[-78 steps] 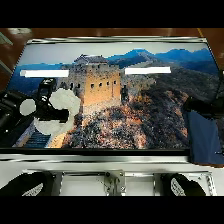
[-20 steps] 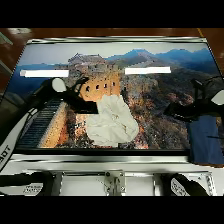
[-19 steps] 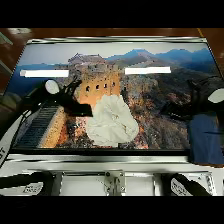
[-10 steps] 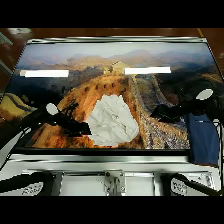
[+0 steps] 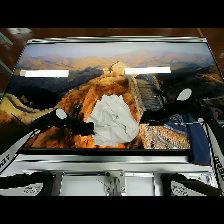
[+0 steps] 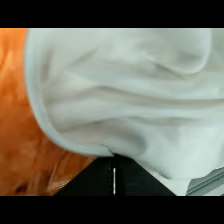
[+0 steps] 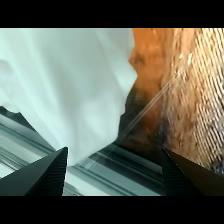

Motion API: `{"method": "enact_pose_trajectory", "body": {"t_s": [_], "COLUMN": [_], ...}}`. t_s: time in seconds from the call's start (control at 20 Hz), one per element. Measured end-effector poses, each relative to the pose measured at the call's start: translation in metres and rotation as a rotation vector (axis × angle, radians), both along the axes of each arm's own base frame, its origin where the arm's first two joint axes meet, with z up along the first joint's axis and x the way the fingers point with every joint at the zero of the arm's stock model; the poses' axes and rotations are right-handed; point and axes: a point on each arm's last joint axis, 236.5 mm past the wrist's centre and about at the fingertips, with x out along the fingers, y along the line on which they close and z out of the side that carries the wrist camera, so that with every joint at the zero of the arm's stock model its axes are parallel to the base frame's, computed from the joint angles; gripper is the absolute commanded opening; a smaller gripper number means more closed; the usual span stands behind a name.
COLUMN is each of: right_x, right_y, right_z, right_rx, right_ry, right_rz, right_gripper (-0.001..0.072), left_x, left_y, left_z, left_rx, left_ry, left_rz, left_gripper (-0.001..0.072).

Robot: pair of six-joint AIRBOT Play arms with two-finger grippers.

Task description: Fold the shirts.

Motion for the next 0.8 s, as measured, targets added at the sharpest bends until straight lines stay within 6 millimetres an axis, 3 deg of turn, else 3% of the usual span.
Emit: {"method": "enact_pose_trajectory", "body": {"t_s": [0.2, 0.25, 0.3, 0.5, 0.55, 0.65, 0.7, 0.8], "right_x": [-0.009, -0.012, -0.015, -0.011, -0.007, 0.009, 0.021, 0.042], "right_y": [0.025, 0.032, 0.038, 0.051, 0.053, 0.056, 0.058, 0.062], "right_z": [-0.015, -0.019, -0.023, -0.025, -0.018, 0.012, 0.038, 0.109], "right_rx": [-0.021, -0.026, -0.031, -0.039, -0.037, -0.031, -0.02, 0.01], "right_ry": [0.022, 0.033, 0.038, 0.014, -0.015, -0.122, -0.212, -0.431], "right_rz": [0.064, 0.081, 0.095, 0.096, 0.097, 0.103, 0.109, 0.12], "right_gripper": [0.0685, 0.0437, 0.0092, 0.006, 0.006, 0.006, 0.006, 0.006], "left_x": [0.008, 0.009, 0.011, 0.027, 0.035, 0.059, 0.071, 0.09], "left_y": [0.0, 0.001, 0.003, 0.015, 0.019, 0.026, 0.029, 0.04], "left_z": [0.01, 0.014, 0.018, 0.049, 0.064, 0.115, 0.149, 0.245], "left_rx": [0.0, 0.002, 0.008, 0.036, 0.04, 0.038, 0.033, 0.021], "left_ry": [-0.065, -0.083, -0.104, -0.232, -0.282, -0.437, -0.532, -0.781], "left_rz": [-0.015, -0.023, -0.031, -0.045, -0.042, -0.027, -0.018, 0.006], "left_gripper": [0.0035, 0.0035, 0.0035, 0.0034, 0.0034, 0.0034, 0.0034, 0.0035]}}
